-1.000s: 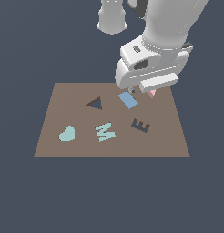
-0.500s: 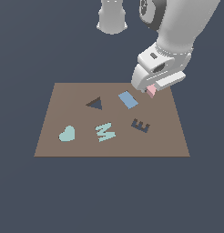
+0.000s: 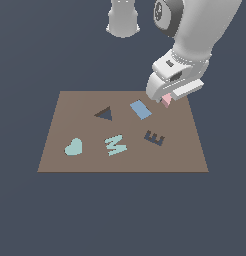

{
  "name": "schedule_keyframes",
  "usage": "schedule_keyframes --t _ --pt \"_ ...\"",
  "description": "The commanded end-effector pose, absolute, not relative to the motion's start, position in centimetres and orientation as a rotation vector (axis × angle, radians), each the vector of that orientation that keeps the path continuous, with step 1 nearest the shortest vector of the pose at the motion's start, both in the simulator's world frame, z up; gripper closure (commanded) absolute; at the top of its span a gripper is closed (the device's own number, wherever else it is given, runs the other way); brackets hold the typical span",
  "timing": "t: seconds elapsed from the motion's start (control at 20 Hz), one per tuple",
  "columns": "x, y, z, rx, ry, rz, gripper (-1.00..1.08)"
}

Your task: Insert a designated object into the corresponding slot on a board.

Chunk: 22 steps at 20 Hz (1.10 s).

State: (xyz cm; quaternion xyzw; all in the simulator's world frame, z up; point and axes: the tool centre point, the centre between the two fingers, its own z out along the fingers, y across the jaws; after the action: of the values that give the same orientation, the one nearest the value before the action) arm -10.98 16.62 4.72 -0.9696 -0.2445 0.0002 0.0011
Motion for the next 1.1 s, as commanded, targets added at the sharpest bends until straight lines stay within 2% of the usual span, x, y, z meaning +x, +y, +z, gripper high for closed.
schedule_keyframes --t 0.0,0.3,0.35,1.05 --pt "-11.0 16.6 4.1 -3.045 -0.77 0.001 -0.92" --pt "-11.1 16.6 3.0 -3.045 -0.772 0.0 -0.92" --pt "-11.1 16.6 3.0 -3.045 -0.772 0.0 1.08" --pt "-10.9 16.5 3.1 -3.05 -0.754 0.0 1.08"
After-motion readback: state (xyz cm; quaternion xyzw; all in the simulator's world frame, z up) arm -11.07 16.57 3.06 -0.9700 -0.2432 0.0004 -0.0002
